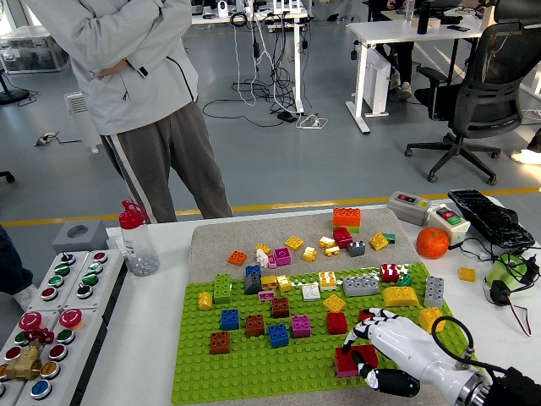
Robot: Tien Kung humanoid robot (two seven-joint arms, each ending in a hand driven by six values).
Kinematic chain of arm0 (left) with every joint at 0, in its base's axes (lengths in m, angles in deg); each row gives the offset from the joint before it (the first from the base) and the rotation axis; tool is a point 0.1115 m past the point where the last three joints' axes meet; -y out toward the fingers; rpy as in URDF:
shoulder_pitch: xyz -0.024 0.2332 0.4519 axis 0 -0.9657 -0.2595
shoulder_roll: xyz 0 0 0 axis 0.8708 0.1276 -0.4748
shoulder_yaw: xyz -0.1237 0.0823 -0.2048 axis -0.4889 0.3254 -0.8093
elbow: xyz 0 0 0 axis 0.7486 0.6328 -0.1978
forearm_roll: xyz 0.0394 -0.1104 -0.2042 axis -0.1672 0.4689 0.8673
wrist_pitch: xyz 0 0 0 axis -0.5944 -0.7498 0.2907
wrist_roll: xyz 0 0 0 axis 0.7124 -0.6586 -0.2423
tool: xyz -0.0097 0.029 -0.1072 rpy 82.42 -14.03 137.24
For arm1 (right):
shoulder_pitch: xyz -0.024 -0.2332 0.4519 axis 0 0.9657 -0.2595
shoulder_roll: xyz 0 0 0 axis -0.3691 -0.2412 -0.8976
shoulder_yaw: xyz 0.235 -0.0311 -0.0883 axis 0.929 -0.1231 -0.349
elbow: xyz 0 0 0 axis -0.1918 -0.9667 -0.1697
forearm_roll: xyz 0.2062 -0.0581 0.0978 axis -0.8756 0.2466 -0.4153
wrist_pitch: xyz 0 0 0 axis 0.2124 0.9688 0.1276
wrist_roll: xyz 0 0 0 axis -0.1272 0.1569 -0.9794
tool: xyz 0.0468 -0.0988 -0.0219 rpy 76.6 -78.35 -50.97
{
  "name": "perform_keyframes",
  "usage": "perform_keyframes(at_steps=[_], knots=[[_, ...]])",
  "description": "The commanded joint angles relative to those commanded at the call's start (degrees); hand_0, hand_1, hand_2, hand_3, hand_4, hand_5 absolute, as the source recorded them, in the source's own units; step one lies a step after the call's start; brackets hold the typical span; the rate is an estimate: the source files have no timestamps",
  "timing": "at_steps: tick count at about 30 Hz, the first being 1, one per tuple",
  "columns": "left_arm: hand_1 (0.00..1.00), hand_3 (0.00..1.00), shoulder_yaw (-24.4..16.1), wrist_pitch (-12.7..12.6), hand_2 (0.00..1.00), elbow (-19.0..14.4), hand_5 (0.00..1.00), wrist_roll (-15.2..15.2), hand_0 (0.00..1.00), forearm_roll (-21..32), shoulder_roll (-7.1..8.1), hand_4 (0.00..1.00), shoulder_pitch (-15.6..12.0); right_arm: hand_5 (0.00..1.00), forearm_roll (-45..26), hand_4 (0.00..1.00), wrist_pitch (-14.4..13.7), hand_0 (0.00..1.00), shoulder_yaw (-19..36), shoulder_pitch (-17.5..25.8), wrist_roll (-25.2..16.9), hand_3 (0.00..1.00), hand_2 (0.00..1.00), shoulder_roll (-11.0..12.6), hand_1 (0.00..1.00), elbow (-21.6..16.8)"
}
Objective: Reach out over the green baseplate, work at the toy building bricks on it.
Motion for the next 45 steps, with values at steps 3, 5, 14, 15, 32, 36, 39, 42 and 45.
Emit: perform_keyframes(at_steps=[3,5,14,15,32,36,39,42,45], knots=[[0.608,0.446,0.0,0.0,0.558,0.0,0.998,0.0,0.662,0.0,0.0,0.242,0.0,0.256,0.0,0.268,-0.5,0.872,1.2,0.2,-0.2,0.593,0.684,-0.1,0.75,0.1],[0.608,0.446,0.0,0.0,0.558,0.0,0.998,0.0,0.662,0.0,-0.01,0.242,0.1,0.256,0.0,0.268,-1.0,0.872,1.9,0.3,-0.1,0.593,0.684,-0.3,0.75,0.5],[0.61,0.446,0.0,0.0,0.56,0.0,0.998,-0.1,0.663,0.0,-0.02,0.243,0.1,0.186,1.5,0.427,-3.6,0.62,5.3,-0.5,5.0,0.746,0.709,-2.6,0.66,4.2],[0.61,0.446,0.0,0.0,0.56,0.0,0.998,-0.1,0.663,0.0,-0.02,0.243,0.1,0.186,1.8,0.427,-3.7,0.62,5.5,-0.7,5.7,0.746,0.709,-2.8,0.66,4.5],[0.611,0.445,0.2,0.0,0.561,0.0,0.998,-0.3,0.666,0.1,-0.01,0.243,0.3,0.191,4.2,0.507,2.5,0.754,7.8,-5.6,12.7,0.736,0.697,-6.4,0.708,13.8],[0.611,0.445,0.2,-0.1,0.561,0.0,0.998,-0.3,0.668,0.1,-0.01,0.243,0.2,0.174,4.8,0.474,5.2,0.754,8.5,-5.3,12.6,0.733,0.699,-5.0,0.71,14.2],[0.611,0.445,0.2,-0.1,0.561,0.0,0.998,-0.3,0.668,0.1,0.01,0.243,0.1,0.174,5.0,0.474,6.1,0.754,9.2,-4.6,12.4,0.733,0.699,-3.8,0.71,13.8],[0.611,0.445,0.1,-0.1,0.562,0.0,0.998,-0.3,0.667,-0.1,0.02,0.242,0.0,0.178,5.2,0.502,6.8,0.753,10.0,-3.7,12.0,0.732,0.7,-2.2,0.711,12.7],[0.611,0.445,0.1,-0.1,0.562,0.0,0.998,-0.4,0.667,-0.2,0.01,0.242,-0.1,0.178,5.5,0.502,7.3,0.753,10.3,-2.8,11.8,0.732,0.7,-0.5,0.711,11.4]])
